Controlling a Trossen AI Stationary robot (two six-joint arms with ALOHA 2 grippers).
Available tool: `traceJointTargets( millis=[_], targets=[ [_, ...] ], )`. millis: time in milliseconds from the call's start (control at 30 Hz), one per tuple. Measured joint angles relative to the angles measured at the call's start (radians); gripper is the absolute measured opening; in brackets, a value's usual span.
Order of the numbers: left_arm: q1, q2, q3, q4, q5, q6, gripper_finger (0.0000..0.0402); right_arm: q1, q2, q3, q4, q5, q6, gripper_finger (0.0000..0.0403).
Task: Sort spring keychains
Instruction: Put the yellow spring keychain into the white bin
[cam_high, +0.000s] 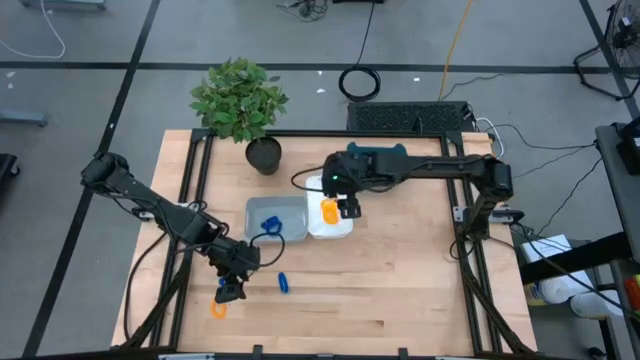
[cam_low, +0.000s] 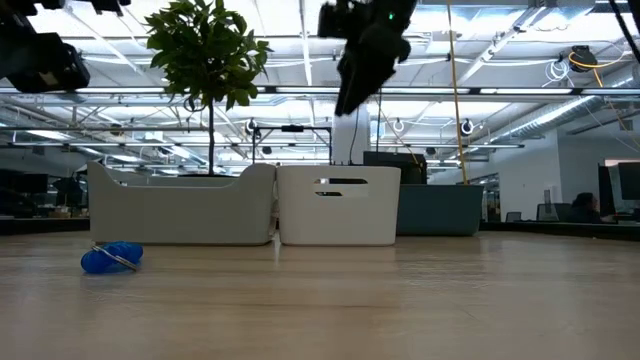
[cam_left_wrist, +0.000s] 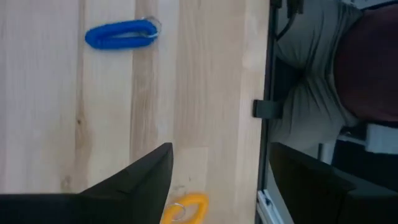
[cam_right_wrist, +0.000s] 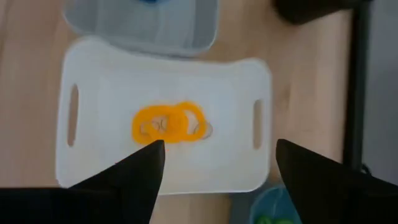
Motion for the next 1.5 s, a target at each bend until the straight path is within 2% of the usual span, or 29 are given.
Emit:
traceJointTargets(
  millis=[233,500,667,800,933,1133,1267,1500],
  targets=[
    [-0.069,0.0,0.0,-0.052,-0.089,-0.152,0.0262,-0.017,-0.103,0.0,0.005,-0.001,0.0,0.0296],
    [-0.191,0.0,0.0,-0.08,-0.1,-0.443,0.0223,-0.043,-0.165,0.0,0.0,-0.006,0.012,0.0297],
    [-0.264,0.029,0.026,-0.083,-0.105,-0.568,0.0206,-0.059,-0.174,0.0,-0.003,-0.064,0.031,0.0297],
    [-0.313,0.093,0.129,-0.133,-0.142,-0.582,0.0196,-0.064,-0.172,0.0,-0.005,-0.078,0.031,0.0297],
    [-0.352,0.184,0.284,-0.322,-0.189,-0.582,0.0187,-0.064,-0.173,0.0,-0.005,-0.078,0.029,0.0297],
    [-0.421,0.341,0.474,-0.561,-0.192,-0.594,0.0182,-0.064,-0.173,0.0,-0.005,-0.078,0.037,0.0297],
    [-0.477,0.408,0.493,-0.566,-0.193,-0.577,0.0182,-0.063,-0.173,0.0,-0.007,-0.077,0.038,0.0297],
    [-0.561,0.472,0.429,-0.569,-0.209,-0.507,0.0182,-0.061,-0.173,0.0,-0.019,-0.078,0.053,0.0297]
  ],
)
